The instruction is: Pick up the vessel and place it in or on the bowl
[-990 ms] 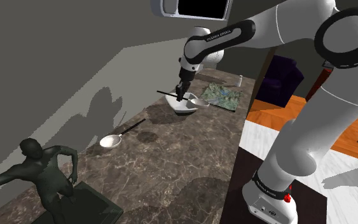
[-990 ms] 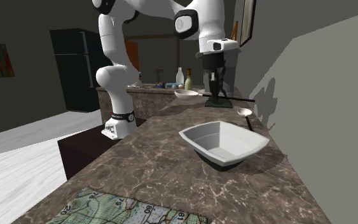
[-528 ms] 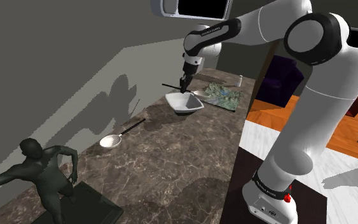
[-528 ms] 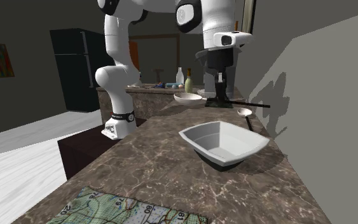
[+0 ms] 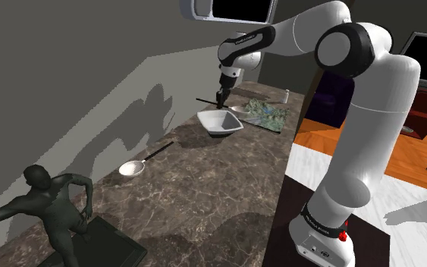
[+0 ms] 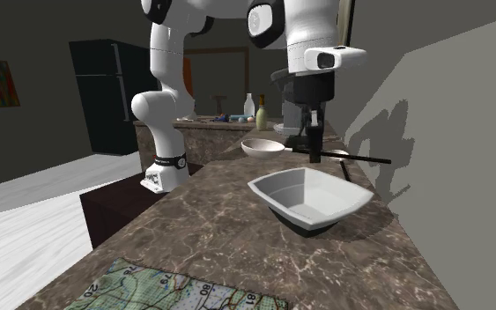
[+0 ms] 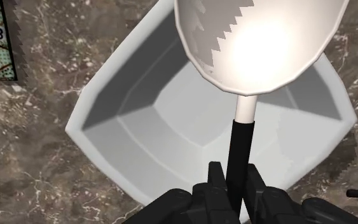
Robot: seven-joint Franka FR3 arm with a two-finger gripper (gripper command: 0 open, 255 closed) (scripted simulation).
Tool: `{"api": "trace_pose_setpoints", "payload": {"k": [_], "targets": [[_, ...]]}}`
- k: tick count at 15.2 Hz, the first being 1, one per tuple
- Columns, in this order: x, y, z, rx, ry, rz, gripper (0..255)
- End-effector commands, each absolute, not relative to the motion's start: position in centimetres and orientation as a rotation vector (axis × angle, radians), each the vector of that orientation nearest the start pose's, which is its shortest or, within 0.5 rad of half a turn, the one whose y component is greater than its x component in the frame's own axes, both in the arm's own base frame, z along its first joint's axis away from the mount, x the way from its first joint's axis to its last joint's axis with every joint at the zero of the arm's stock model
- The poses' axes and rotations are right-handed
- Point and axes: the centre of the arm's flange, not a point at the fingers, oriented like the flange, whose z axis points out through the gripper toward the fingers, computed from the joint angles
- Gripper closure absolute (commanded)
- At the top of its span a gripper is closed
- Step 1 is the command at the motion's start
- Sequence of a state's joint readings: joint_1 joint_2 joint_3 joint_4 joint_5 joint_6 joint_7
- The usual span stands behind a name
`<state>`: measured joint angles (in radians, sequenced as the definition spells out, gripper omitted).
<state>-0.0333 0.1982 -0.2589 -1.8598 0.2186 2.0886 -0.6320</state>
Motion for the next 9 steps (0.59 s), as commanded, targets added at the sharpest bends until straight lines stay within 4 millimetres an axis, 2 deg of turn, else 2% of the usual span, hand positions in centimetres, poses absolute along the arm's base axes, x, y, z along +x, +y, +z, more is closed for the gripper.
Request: {"api": "trace_pose_setpoints", "payload": {"k": [1,9], "targets": [[59.1,-15.9,40.9,-3.007,-0.364,-0.149,255],[59.1,-15.9,36.7,-3.007,-0.364,-0.149,255]]}}
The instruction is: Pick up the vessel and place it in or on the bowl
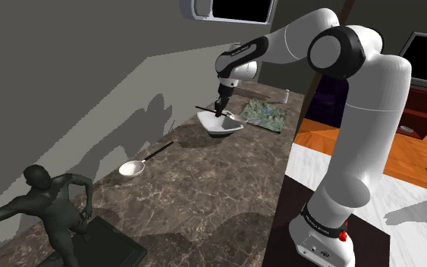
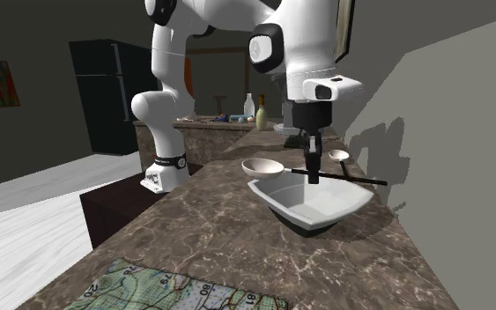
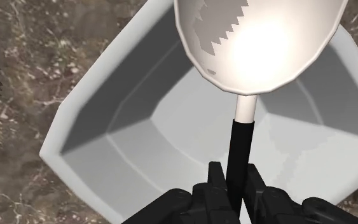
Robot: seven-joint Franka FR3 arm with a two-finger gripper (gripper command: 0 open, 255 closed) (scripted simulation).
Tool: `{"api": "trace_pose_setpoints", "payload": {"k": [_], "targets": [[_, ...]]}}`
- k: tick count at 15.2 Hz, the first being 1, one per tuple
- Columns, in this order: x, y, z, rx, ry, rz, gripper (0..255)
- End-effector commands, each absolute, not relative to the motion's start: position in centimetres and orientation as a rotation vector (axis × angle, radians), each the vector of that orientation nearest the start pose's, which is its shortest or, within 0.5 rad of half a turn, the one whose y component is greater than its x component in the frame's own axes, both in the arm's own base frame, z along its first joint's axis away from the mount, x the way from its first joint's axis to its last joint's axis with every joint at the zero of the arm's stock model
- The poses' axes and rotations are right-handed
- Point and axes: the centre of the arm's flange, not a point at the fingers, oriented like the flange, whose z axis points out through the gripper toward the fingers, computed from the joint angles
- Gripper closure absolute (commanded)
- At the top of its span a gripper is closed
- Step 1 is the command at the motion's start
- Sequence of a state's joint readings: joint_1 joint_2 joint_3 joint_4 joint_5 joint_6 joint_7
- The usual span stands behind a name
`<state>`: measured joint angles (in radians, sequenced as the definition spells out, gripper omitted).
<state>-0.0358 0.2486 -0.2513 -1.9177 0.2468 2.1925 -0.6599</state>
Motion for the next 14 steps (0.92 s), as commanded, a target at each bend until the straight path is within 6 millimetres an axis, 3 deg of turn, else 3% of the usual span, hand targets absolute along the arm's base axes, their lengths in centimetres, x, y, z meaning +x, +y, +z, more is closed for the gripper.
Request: {"api": "trace_pose_setpoints", "payload": {"k": [1,9,10,14], "targets": [[59.11,-15.93,36.19,-3.007,-0.364,-0.149,255],[59.11,-15.93,35.60,-3.007,-0.364,-0.149,255],[59.10,-15.95,35.60,-3.007,-0.364,-0.149,0],[59.11,-15.95,35.58,-3.007,-0.364,-0.149,0]]}}
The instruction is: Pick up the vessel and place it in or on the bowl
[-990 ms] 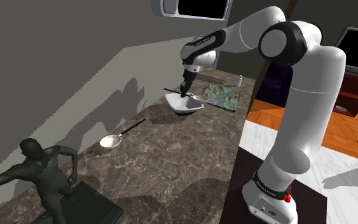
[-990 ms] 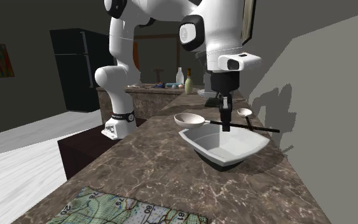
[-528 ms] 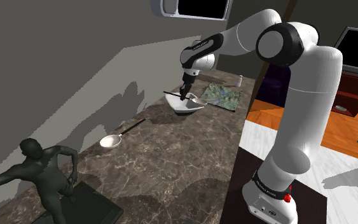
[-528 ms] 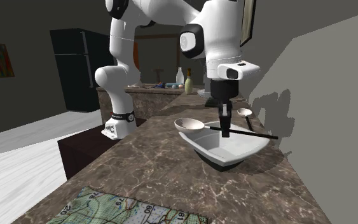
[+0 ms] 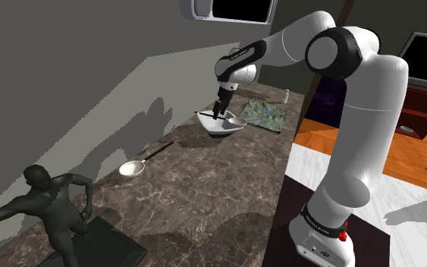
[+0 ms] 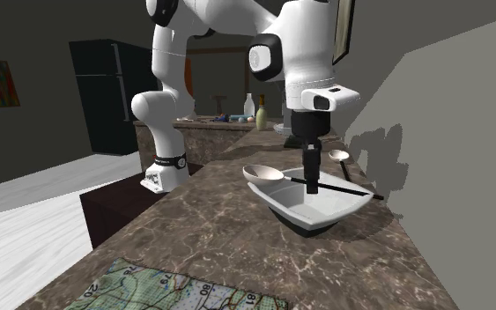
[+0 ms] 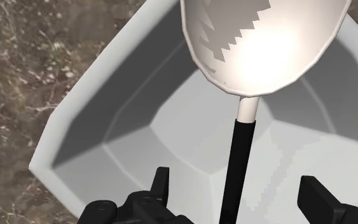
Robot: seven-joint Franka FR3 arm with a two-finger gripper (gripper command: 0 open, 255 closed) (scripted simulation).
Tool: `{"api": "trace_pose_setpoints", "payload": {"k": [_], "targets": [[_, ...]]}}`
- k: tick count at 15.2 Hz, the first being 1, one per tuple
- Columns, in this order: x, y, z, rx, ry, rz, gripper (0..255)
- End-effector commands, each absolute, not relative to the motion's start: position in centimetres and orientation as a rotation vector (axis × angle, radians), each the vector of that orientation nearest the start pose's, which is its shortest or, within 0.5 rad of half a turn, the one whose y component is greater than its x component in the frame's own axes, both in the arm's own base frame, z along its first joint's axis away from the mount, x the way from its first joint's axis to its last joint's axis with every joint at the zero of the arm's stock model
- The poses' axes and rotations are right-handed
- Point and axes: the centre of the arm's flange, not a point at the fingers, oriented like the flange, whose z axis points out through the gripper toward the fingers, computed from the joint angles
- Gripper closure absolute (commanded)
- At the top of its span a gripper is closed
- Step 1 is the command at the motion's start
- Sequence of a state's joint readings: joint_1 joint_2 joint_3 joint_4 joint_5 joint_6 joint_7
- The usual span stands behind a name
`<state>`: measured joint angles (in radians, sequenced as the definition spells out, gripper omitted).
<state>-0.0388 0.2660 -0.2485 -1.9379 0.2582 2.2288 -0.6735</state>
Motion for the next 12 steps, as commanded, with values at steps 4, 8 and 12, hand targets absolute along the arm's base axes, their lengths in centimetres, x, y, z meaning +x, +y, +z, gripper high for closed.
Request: {"api": "trace_pose_setpoints", "payload": {"k": [4,8,12], "targets": [[58.8,-16.4,39.5,-3.007,-0.364,-0.149,0],[58.7,-16.5,40.5,-3.007,-0.364,-0.149,0],[58.7,-16.5,40.5,-3.007,-0.364,-0.149,0]]}}
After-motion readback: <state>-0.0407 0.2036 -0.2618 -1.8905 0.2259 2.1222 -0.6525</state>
